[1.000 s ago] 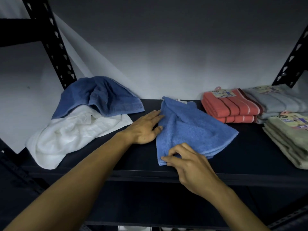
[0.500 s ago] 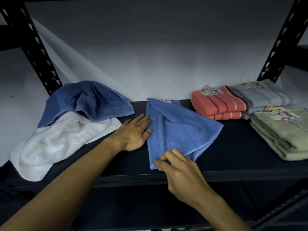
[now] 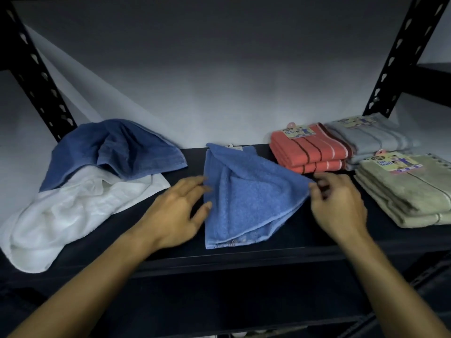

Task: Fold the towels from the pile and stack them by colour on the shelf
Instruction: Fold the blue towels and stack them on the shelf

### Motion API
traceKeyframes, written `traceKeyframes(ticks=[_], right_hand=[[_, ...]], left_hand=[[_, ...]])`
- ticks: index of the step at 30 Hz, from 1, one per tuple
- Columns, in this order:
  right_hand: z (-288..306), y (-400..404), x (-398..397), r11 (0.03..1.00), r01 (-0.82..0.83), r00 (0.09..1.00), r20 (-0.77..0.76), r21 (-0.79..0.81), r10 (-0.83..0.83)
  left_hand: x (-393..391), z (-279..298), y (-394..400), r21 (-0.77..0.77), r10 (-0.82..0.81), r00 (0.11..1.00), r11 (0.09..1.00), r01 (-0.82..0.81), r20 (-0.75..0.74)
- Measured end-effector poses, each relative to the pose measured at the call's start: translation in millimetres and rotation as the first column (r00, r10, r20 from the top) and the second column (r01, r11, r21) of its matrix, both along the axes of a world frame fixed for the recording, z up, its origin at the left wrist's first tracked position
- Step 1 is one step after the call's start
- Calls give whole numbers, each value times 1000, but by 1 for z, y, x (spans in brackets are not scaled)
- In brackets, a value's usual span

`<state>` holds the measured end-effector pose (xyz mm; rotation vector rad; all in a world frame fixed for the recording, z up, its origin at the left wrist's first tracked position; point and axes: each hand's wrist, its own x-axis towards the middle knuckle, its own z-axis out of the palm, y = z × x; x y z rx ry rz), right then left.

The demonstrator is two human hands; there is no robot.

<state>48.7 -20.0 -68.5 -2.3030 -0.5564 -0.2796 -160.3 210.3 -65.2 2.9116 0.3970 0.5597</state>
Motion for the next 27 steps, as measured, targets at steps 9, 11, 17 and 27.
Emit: traceKeyframes(ticks=[9,11,17,27], right_hand=[[16,24,29,964,51,917,-370,-262,-150],[19,23,30,989,50,912,-397,-139,-102],[34,20,20,938,-21,961,-250,346,114],[69,29,-11,930,-334,851,474,152,228]], left_hand=[[-43,-18,-68,106,-75,988,992,61,132],[-45,-21,-68,99,-67,989,994,54,132],[-44,-24,-65,127,-98,985,989,80,143],[-44,-30,-63,193,-203,969,966,173,144]])
